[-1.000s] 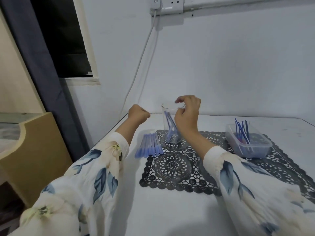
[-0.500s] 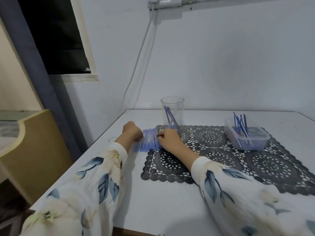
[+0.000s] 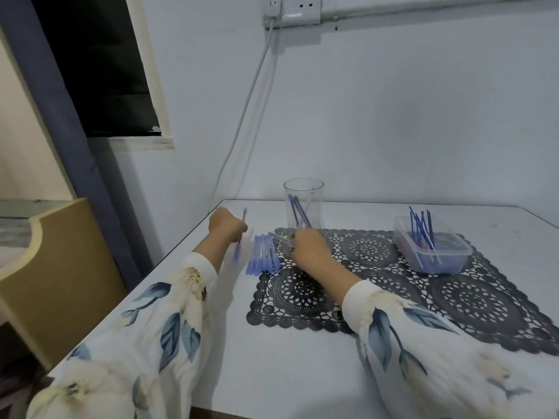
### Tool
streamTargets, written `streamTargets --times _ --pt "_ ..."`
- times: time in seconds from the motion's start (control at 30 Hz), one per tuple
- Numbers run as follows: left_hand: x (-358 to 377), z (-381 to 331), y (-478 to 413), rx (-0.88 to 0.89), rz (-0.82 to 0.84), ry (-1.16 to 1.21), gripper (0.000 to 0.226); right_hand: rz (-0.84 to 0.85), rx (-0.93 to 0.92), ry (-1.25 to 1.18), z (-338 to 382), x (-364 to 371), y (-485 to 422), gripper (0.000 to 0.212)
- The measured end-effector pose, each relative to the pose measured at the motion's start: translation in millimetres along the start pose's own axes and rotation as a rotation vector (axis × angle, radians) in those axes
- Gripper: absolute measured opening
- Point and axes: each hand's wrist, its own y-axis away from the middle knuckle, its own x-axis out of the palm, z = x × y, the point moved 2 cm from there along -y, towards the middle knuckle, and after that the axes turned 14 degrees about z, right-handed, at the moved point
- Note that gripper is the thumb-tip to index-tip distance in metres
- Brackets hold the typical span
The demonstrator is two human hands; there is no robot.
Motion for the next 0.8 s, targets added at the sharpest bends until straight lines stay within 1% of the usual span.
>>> streamTargets --times 0.07,0.17,0.27,0.37,0.47,0.53,0.63,0.7,0.8 --pt "-9.3 -10.5 -0.2 0.11 -0.043 0.19 0.012 -0.019 -0.028 -0.213 -3.6 -9.9 -1.7 0.029" --pt "-21.8 -29.2 5.4 0.318 -0.118 0.472 0.012 -0.072 -0.083 -0.581 -7.0 -35.6 3.3 0.032" --pt "-30.2 -56.9 16.6 0.492 -0.162 0.658 0.013 -0.259 -0.194 -0.85 -4.9 -69.4 7.2 0.018" --pt "-30.1 -85.3 24.8 0.609 -0.183 0.727 0.016 -0.437 -0.305 -1.009 -1.2 -96.5 2.0 0.024" --pt "-22.5 -107.2 26.2 0.688 -0.194 0.657 0.019 -0.564 -0.352 -0.971 -3.1 -114.8 -6.8 0.016" --pt "-14.5 -116.6 25.4 0.708 -0.19 0.554 0.019 -0.575 -0.305 -0.869 -7.7 -118.8 -15.5 0.014" --pt "-1.4 -124.2 25.9 0.697 -0.139 0.435 0.019 -0.498 -0.204 -0.704 -15.6 -114.2 -27.2 0.017" --pt "4.5 -126.6 24.7 0.668 -0.112 0.311 0.019 -0.442 -0.176 -0.623 -19.8 -108.1 -32.0 0.02" --pt "12.0 -126.1 20.0 0.591 -0.056 0.101 0.02 -0.378 -0.16 -0.582 -22.6 -100.3 -33.2 0.021"
